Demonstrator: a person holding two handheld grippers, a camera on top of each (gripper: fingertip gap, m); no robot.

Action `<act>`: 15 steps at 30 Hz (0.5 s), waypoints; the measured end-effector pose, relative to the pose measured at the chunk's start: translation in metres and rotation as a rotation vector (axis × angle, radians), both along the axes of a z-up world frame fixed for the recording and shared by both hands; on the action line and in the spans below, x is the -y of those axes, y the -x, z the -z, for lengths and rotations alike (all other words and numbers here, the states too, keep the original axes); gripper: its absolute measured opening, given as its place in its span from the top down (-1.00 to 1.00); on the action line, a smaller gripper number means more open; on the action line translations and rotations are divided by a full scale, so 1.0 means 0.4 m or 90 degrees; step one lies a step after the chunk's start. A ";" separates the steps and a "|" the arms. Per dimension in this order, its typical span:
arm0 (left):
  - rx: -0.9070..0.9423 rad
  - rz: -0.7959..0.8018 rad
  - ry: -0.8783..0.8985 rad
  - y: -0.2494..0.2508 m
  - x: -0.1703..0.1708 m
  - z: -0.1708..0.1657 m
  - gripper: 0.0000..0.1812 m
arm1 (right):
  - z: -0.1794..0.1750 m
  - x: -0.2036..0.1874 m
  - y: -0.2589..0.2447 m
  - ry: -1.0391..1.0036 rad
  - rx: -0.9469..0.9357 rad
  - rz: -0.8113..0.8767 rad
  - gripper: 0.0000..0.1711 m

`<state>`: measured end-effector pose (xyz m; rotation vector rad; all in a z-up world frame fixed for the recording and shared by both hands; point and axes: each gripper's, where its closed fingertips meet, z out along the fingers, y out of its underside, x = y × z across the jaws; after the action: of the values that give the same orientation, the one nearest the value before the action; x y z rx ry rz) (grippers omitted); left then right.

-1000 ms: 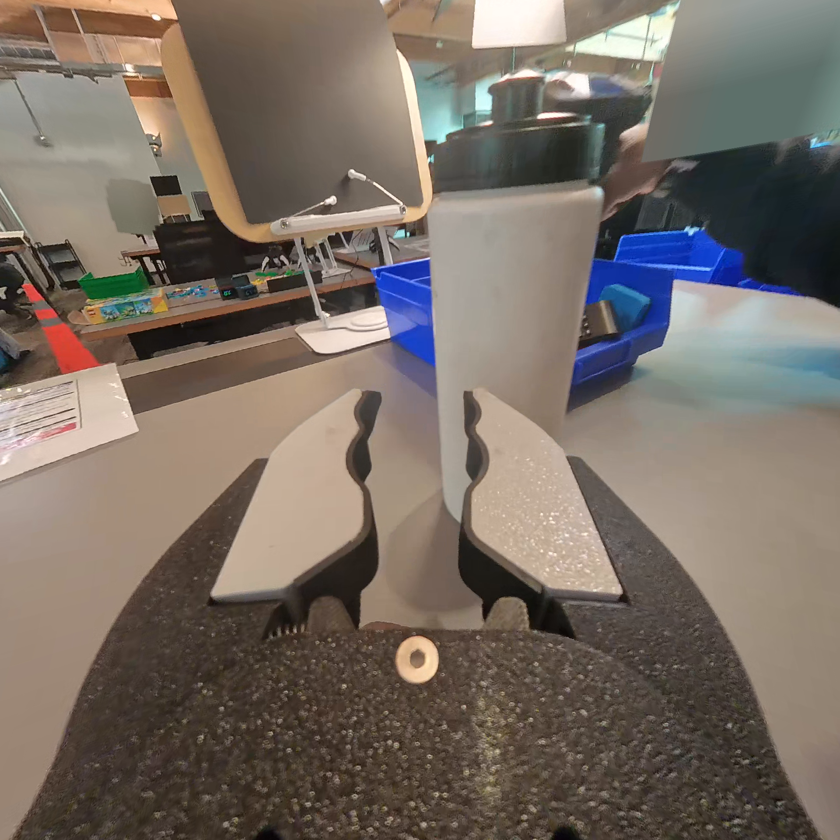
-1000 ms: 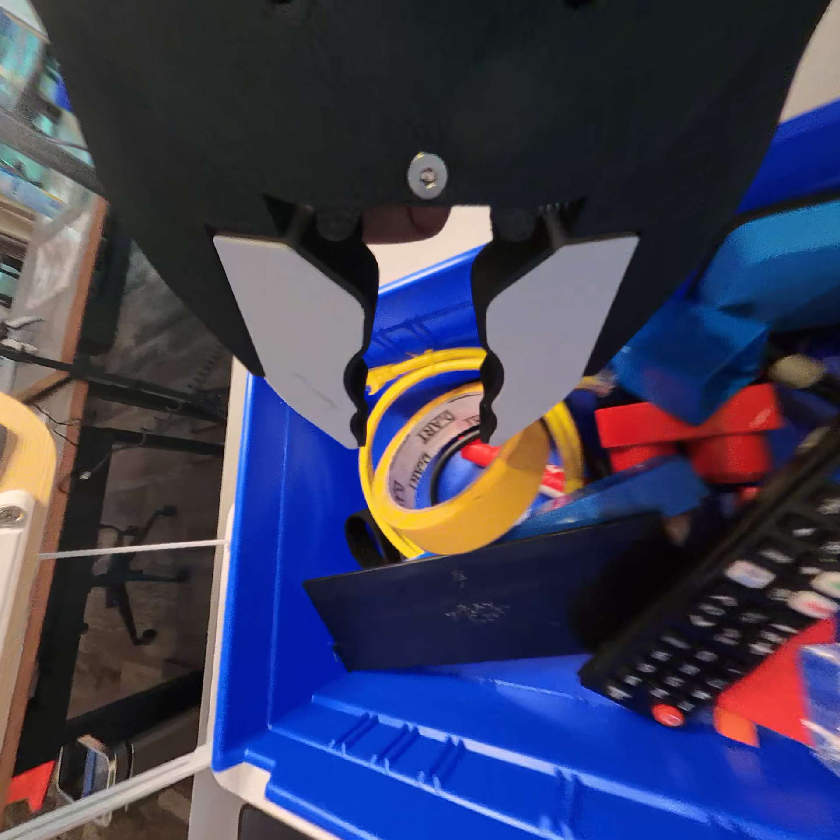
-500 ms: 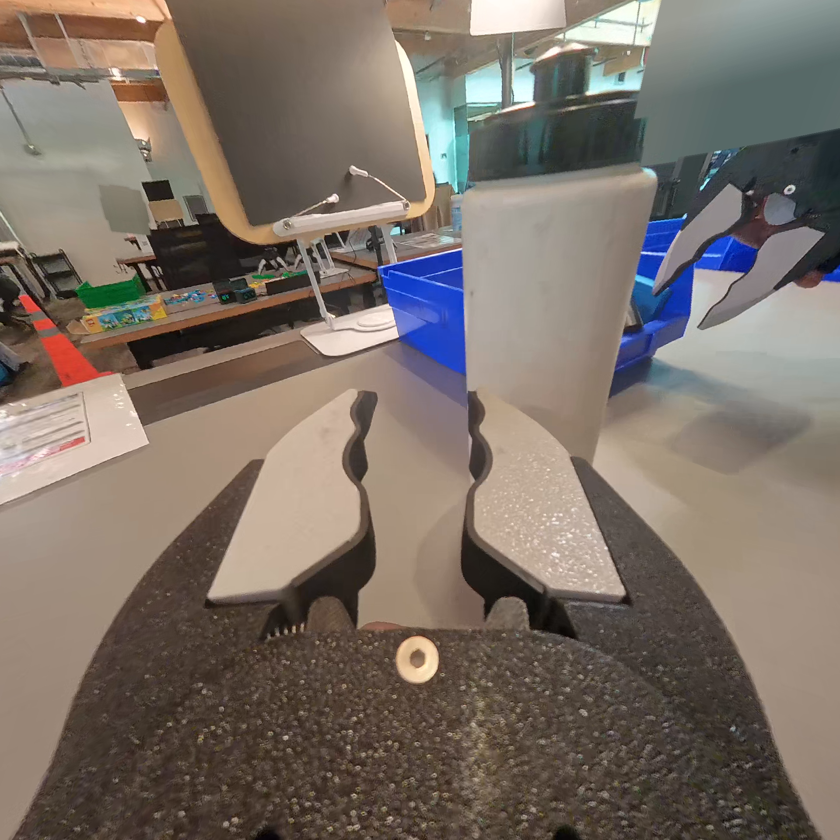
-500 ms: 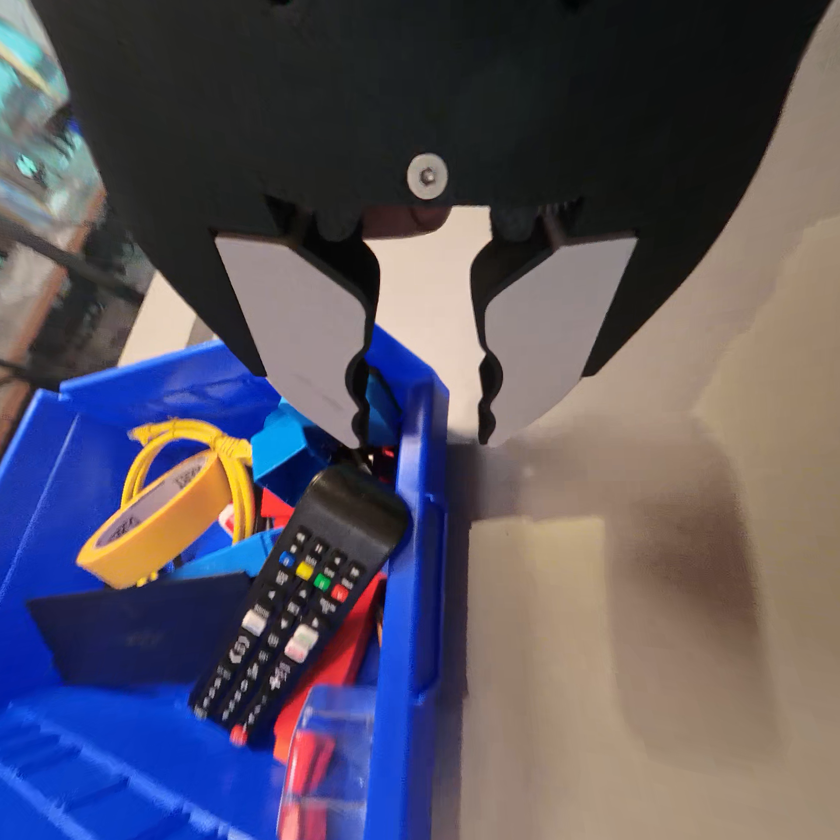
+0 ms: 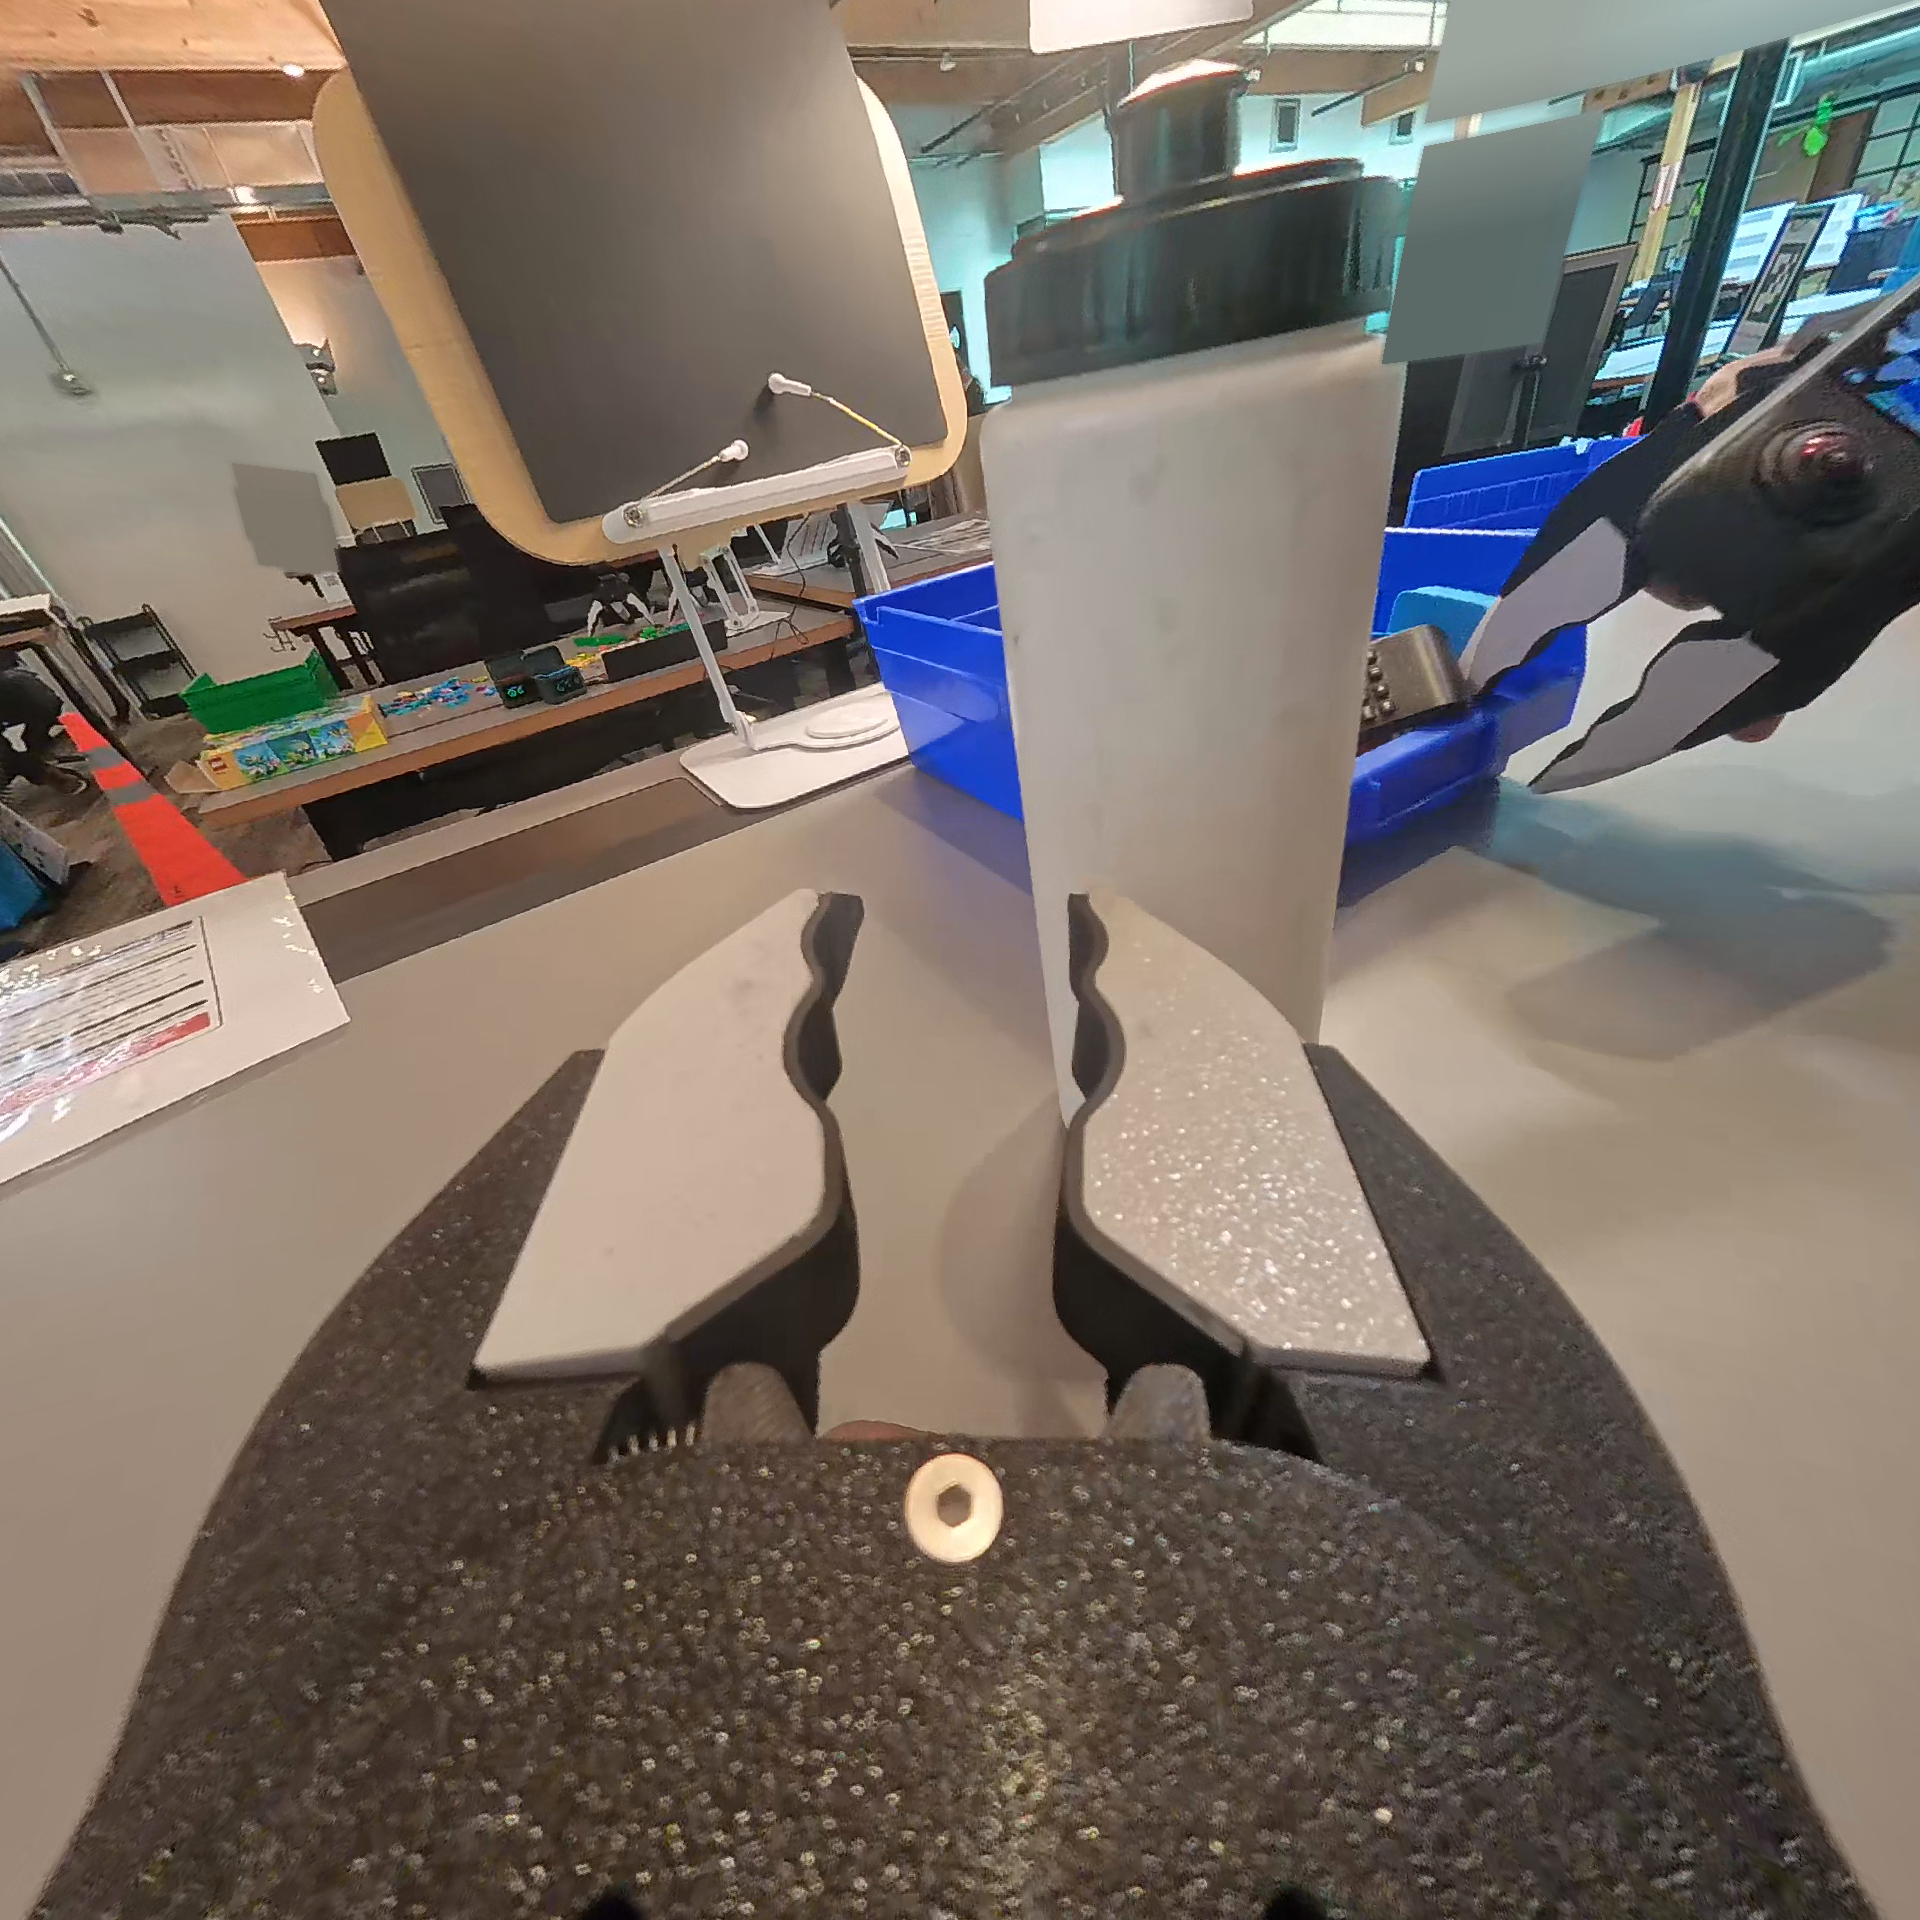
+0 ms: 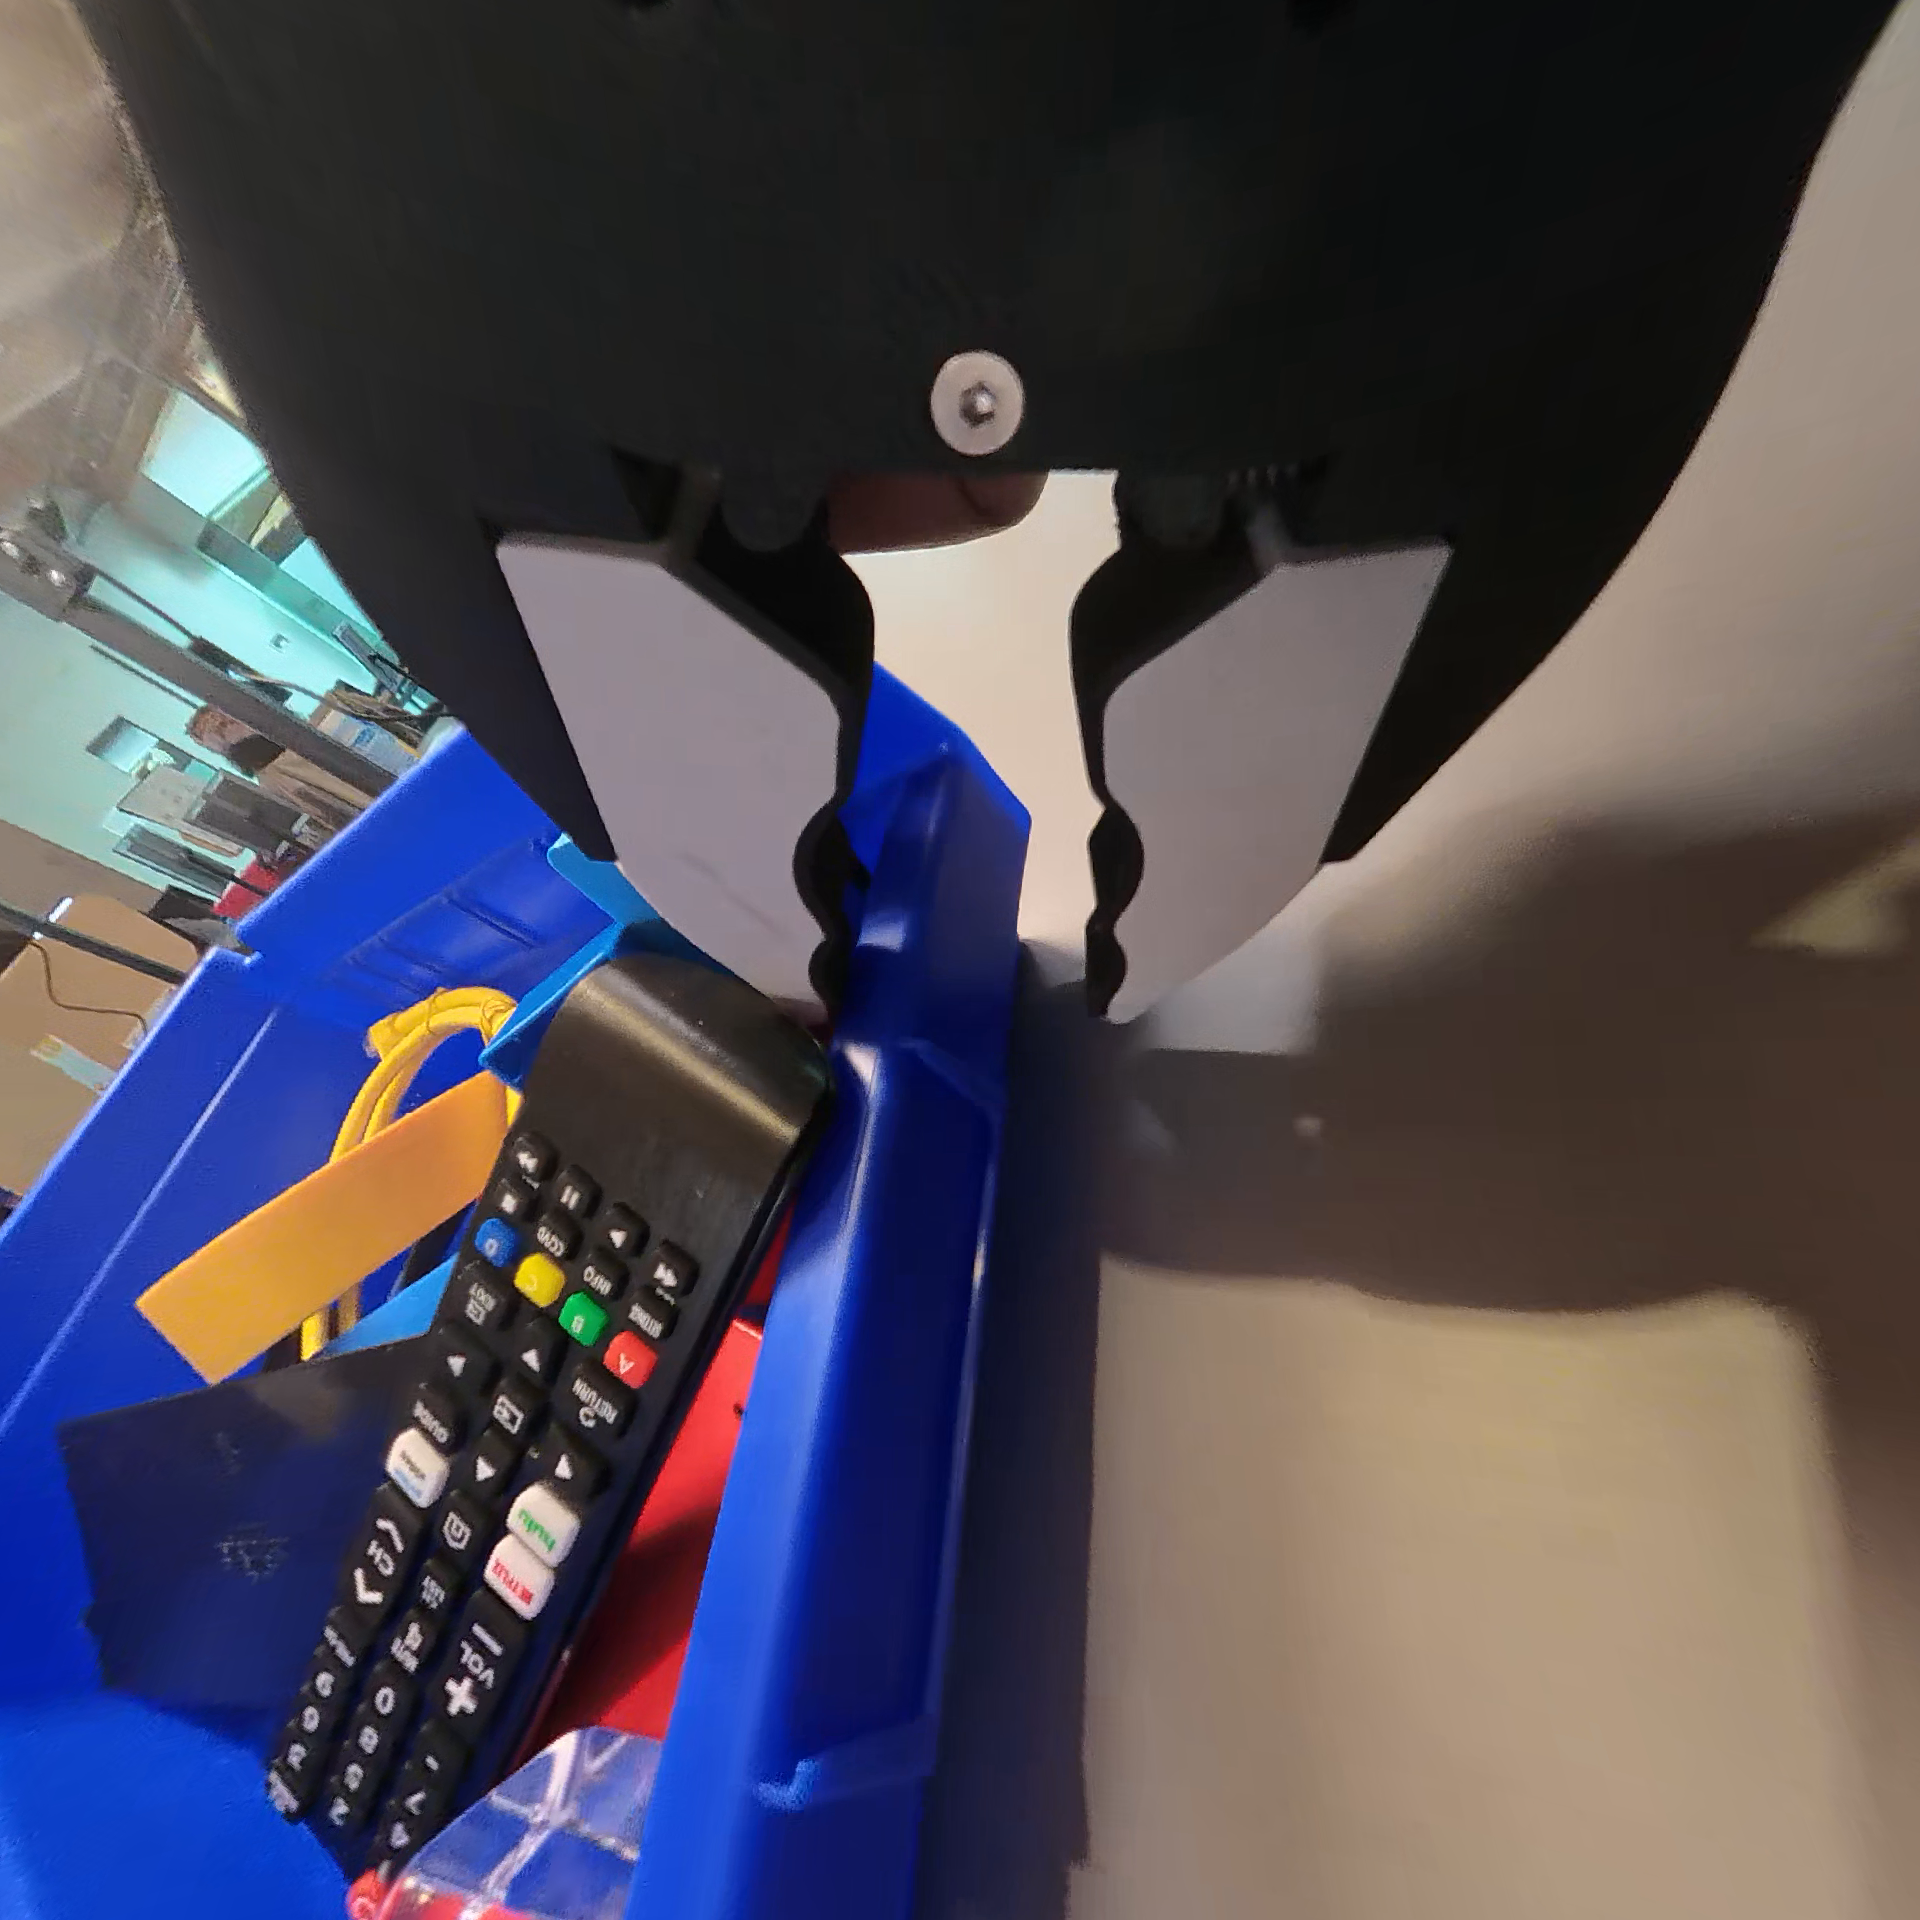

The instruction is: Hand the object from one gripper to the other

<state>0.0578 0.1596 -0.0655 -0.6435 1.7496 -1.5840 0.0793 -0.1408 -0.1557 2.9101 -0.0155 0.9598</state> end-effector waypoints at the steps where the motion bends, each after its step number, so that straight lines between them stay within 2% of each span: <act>1: 0.000 0.001 -0.002 0.000 0.001 0.001 0.53 | -0.001 0.000 0.011 0.008 -0.006 -0.012 0.49; 15: -0.003 0.025 0.013 0.017 0.016 0.000 0.53 | -0.001 0.007 0.295 0.039 -0.150 -0.118 0.41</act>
<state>0.0511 0.1531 -0.0656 -0.6270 1.7622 -1.6303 -0.0386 -0.1438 -0.1553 2.9866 0.2951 0.6188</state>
